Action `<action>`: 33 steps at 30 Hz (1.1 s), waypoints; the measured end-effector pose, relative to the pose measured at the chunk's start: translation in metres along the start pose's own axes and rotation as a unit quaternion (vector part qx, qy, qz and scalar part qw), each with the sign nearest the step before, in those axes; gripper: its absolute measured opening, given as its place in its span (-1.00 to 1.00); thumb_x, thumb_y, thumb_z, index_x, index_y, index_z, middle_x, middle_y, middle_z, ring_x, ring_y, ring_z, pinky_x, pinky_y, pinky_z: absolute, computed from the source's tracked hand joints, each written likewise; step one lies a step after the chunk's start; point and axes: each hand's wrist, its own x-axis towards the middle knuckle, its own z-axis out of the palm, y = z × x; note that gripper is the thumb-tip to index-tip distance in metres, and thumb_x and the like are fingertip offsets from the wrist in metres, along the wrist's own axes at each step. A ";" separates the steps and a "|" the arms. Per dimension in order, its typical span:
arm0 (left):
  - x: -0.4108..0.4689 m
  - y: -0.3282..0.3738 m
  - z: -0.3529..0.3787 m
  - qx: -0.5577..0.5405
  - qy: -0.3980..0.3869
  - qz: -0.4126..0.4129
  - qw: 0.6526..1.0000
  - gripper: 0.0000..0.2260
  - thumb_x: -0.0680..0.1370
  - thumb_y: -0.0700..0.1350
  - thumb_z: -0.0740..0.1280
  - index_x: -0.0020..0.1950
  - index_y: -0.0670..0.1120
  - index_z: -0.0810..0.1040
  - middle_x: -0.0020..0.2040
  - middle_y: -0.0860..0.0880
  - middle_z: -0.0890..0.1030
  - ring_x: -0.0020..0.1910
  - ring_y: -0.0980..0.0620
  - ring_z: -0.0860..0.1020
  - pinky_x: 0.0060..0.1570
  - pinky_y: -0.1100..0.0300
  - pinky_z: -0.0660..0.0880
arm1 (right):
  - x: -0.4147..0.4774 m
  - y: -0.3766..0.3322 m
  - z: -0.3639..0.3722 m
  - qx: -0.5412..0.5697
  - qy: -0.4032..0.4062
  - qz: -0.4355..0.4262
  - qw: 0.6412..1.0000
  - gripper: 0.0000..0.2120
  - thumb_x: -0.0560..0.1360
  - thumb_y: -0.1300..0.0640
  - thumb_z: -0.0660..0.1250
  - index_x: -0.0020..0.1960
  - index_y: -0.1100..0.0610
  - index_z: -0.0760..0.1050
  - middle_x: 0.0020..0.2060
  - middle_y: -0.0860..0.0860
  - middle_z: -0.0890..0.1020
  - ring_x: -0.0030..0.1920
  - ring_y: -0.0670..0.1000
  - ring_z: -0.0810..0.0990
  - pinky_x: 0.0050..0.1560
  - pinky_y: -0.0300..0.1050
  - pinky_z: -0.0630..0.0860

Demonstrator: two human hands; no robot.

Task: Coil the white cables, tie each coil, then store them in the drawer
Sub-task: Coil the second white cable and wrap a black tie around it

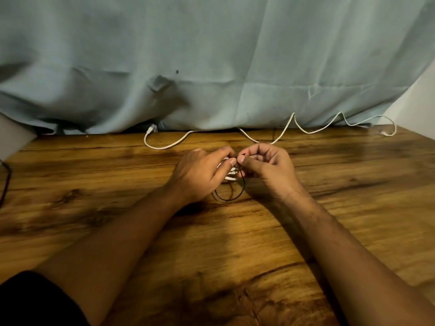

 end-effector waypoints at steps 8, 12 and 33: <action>0.000 0.004 -0.003 -0.024 0.023 -0.017 0.999 -0.86 0.68 0.02 0.25 0.20 0.04 0.51 -0.52 0.09 0.30 -0.49 0.14 0.31 -0.39 0.31 0.06 | 0.000 0.000 -0.002 0.041 -0.007 0.043 0.998 -0.95 0.53 0.32 0.46 -0.02 0.26 0.69 -0.16 0.22 0.71 -0.25 0.09 0.59 -0.10 0.05 0.56; 0.001 0.002 -0.004 -0.054 0.013 -0.031 0.998 -0.86 0.67 0.03 0.25 0.18 0.06 0.52 -0.49 0.10 0.38 -0.47 0.10 0.40 -0.40 0.15 0.19 | -0.003 -0.006 -0.001 0.032 -0.019 0.034 0.999 -0.91 0.58 0.32 0.39 0.04 0.32 0.65 -0.15 0.18 0.71 -0.28 0.02 0.60 -0.23 -0.15 0.58; 0.004 -0.007 0.001 -0.195 0.006 -0.107 0.975 -0.90 0.61 0.08 0.26 -0.01 0.09 0.52 -0.36 0.16 0.51 -0.38 0.17 0.43 -0.32 0.08 0.35 | -0.001 0.001 0.002 0.027 -0.006 -0.003 1.000 -0.74 0.55 0.38 0.41 0.23 0.31 0.58 -0.14 0.15 0.67 -0.33 0.01 0.59 -0.36 -0.16 0.53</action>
